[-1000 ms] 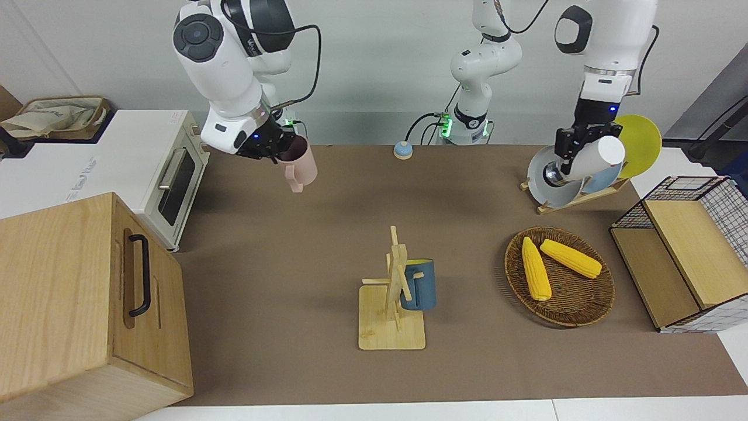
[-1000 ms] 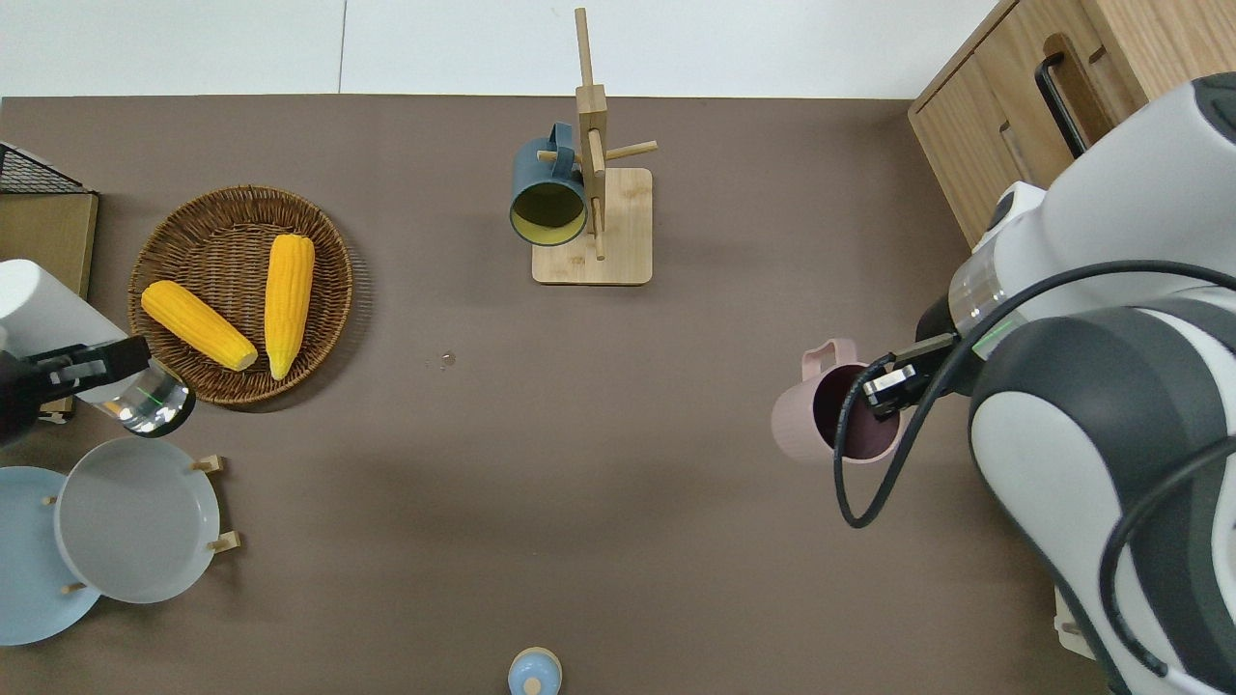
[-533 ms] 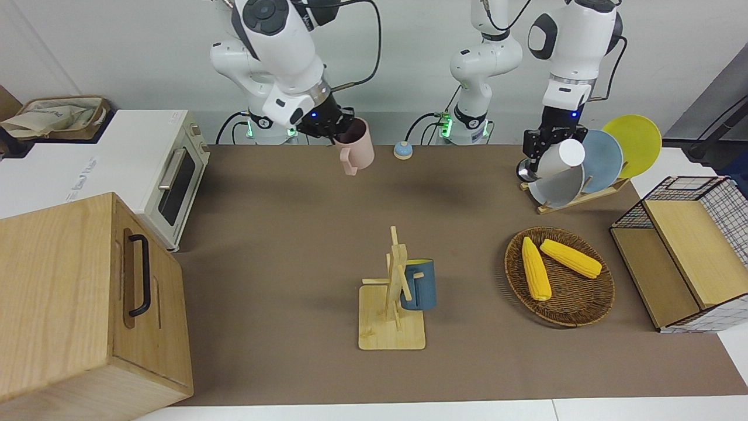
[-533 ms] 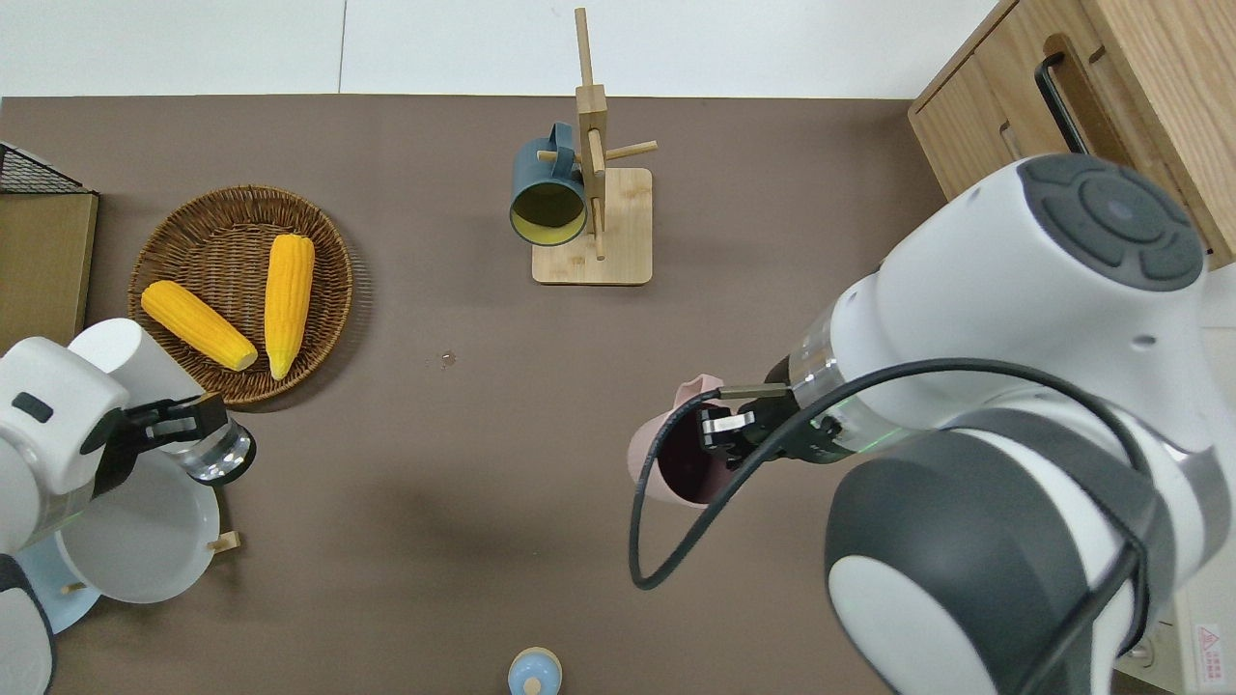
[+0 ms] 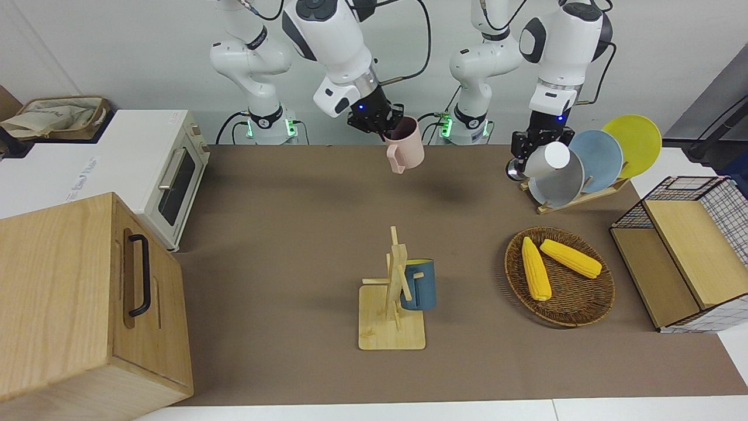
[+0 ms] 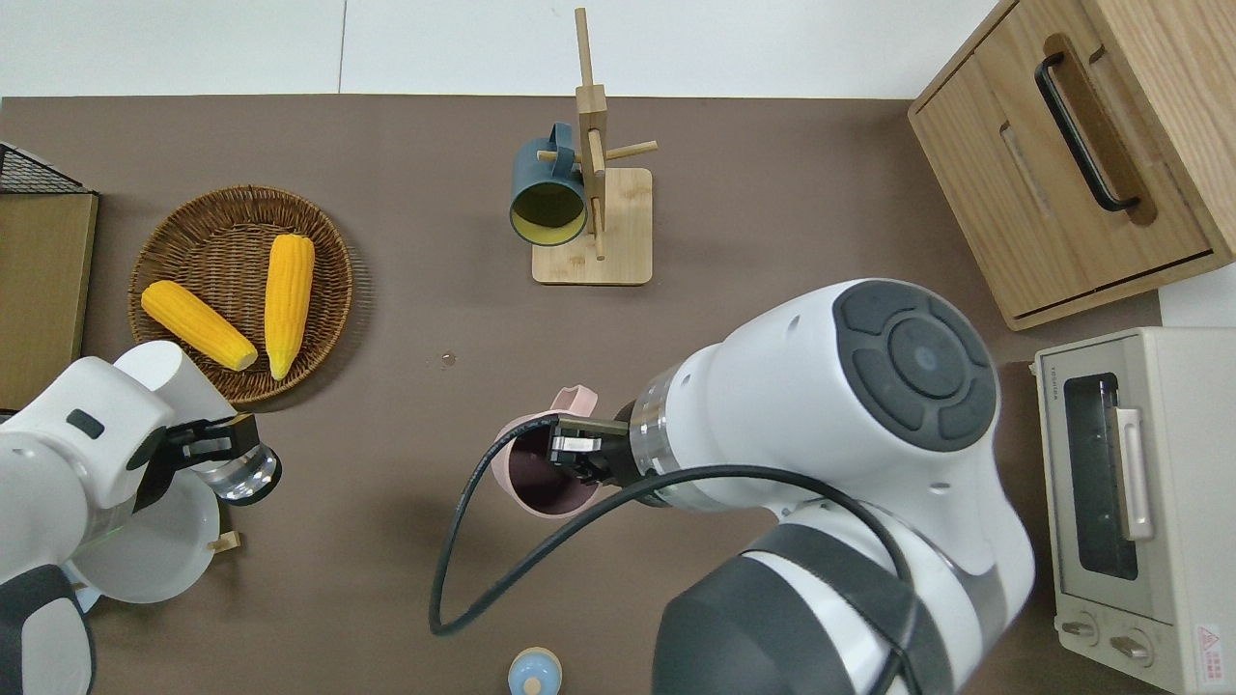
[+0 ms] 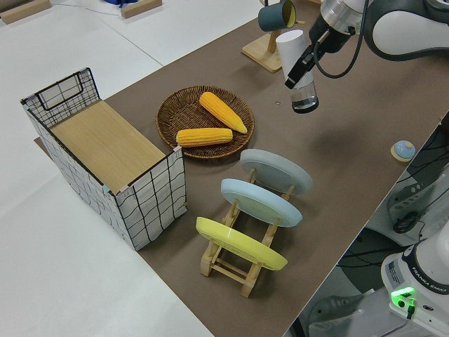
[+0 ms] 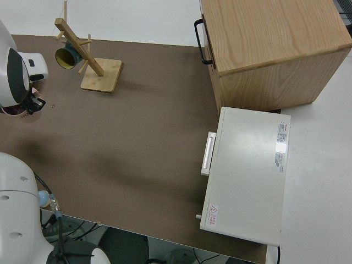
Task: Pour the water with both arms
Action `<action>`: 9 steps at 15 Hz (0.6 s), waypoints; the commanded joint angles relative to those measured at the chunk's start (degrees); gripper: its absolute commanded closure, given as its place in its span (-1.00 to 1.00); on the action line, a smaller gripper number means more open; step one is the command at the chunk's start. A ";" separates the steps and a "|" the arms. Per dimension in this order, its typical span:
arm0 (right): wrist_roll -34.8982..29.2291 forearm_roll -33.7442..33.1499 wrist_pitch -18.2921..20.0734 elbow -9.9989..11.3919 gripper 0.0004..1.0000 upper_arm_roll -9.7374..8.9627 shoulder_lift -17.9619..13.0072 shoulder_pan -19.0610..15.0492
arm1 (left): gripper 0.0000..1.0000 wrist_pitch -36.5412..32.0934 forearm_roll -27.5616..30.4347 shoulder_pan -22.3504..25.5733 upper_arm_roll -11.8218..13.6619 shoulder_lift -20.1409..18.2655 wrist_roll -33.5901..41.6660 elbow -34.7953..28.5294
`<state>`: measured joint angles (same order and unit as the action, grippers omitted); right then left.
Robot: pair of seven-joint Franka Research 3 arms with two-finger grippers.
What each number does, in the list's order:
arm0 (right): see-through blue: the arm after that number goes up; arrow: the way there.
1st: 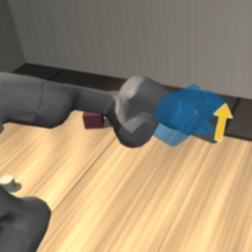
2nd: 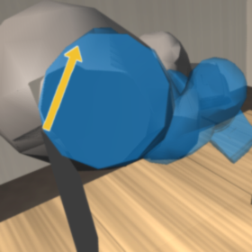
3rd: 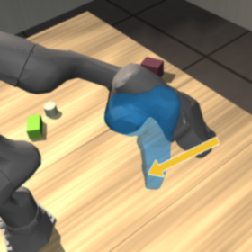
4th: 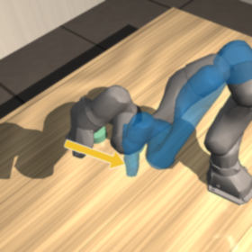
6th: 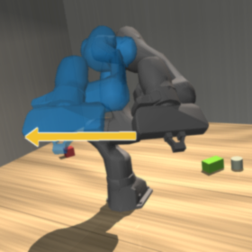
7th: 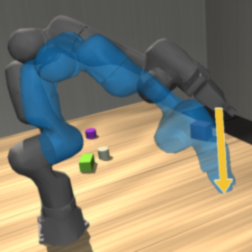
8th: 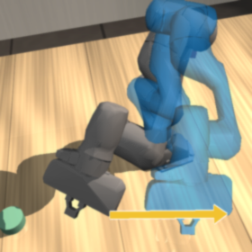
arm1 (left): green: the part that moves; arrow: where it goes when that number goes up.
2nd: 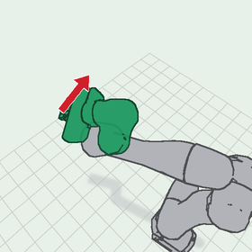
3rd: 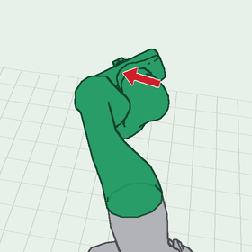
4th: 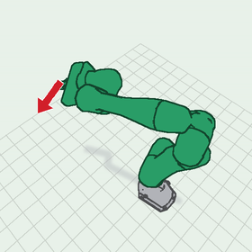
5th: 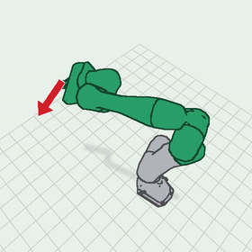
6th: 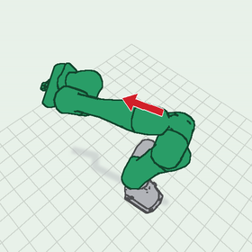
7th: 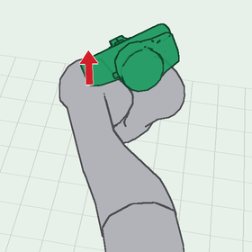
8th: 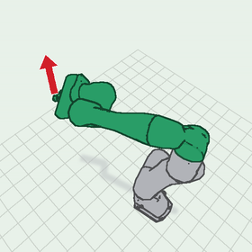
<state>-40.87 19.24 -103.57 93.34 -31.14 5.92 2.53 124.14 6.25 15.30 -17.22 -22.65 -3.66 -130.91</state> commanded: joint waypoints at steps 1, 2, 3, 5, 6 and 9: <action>-1.58 1.59 -5.21 1.41 1.00 -1.54 2.07 0.02 | 1.00 -0.48 1.22 -0.89 0.52 -2.13 -0.74 -0.84; -2.54 0.90 -7.67 1.41 1.00 -2.68 3.04 0.46 | 1.00 -0.48 2.18 -0.89 0.52 -2.13 -0.65 -0.84; -3.94 -0.15 -9.87 1.58 1.00 -3.13 4.27 2.38 | 1.00 -0.48 2.63 -0.89 0.52 -2.13 -0.65 -0.93; -8.15 -4.71 -12.08 1.15 1.00 -3.22 7.34 4.67 | 1.00 -0.48 2.63 -1.06 0.52 -2.13 -0.65 -1.10; -10.43 -5.95 -13.66 1.06 1.00 -3.31 8.83 6.16 | 1.00 -0.48 2.63 -1.06 0.52 -2.13 -0.65 -1.10; -14.49 -9.20 -19.11 1.06 1.00 -3.22 13.14 10.20 | 1.00 -0.48 2.63 -1.41 0.52 -2.04 -0.65 -1.28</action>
<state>-50.84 13.57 -117.96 94.92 -33.95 14.78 9.81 123.90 8.11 15.16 -17.25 -22.66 -3.73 -131.39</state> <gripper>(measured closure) 0.952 0.366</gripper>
